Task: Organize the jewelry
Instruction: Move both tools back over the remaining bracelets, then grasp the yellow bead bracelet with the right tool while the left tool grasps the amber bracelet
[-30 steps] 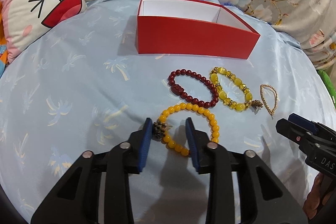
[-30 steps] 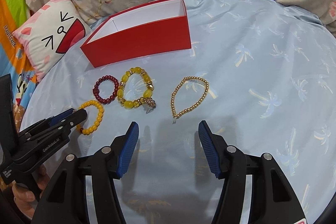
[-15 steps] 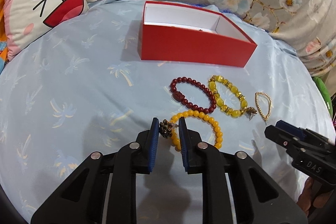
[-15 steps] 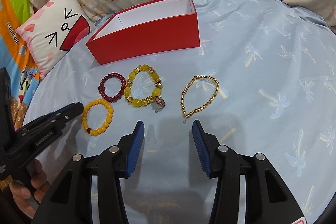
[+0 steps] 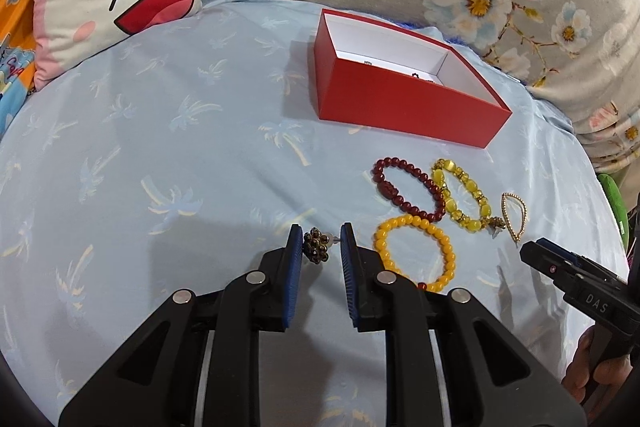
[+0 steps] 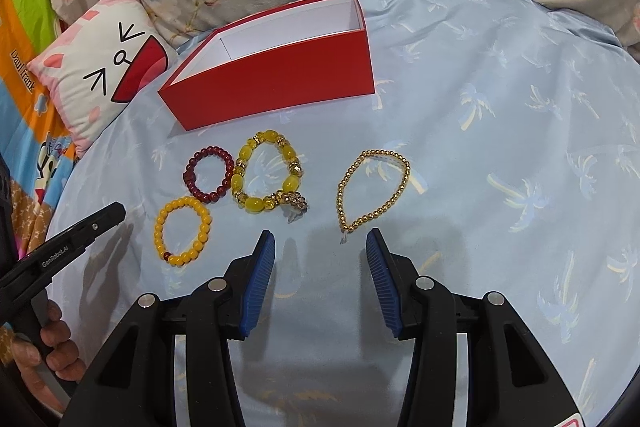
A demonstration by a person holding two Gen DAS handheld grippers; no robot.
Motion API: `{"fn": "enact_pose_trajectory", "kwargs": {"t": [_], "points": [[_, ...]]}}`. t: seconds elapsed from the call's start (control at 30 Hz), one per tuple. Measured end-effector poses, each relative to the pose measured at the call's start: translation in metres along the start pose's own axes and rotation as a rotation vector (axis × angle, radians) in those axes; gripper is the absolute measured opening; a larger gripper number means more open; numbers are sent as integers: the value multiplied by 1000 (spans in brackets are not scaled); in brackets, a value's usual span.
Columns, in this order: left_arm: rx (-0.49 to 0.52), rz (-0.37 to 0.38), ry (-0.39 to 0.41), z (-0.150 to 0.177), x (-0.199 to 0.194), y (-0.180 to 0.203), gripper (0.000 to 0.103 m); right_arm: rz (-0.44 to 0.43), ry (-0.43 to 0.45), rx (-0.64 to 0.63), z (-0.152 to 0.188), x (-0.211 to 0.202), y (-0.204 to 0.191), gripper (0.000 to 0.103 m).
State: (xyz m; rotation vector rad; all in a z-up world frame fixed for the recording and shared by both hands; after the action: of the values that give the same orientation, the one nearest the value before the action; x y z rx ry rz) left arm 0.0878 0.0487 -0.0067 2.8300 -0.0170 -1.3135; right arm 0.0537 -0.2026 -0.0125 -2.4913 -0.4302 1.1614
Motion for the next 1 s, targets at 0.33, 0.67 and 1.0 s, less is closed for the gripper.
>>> {"fn": "enact_pose_trajectory", "kwargs": {"t": [0.33, 0.67, 1.0], "points": [[9, 30, -7, 5, -1, 8, 35, 1, 1, -9, -3, 1, -2, 46], [119, 38, -26, 2, 17, 50, 34, -6, 0, -82, -40, 32, -19, 40], [151, 33, 0, 3, 20, 56, 28, 19, -49, -112, -49, 67, -22, 16]]}}
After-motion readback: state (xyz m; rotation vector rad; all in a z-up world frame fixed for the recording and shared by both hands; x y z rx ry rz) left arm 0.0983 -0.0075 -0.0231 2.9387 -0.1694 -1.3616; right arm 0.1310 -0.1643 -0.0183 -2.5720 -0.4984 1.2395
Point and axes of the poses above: each gripper's, at about its wrist camera, not at the fingertips, and x roughly the way its jaws point, y to its right, z to its underside, the point moved 2 cm from there along x, roughly the way its jaws point, and after that the axes turned 15 degrees about -z, right-handed, at the moved point
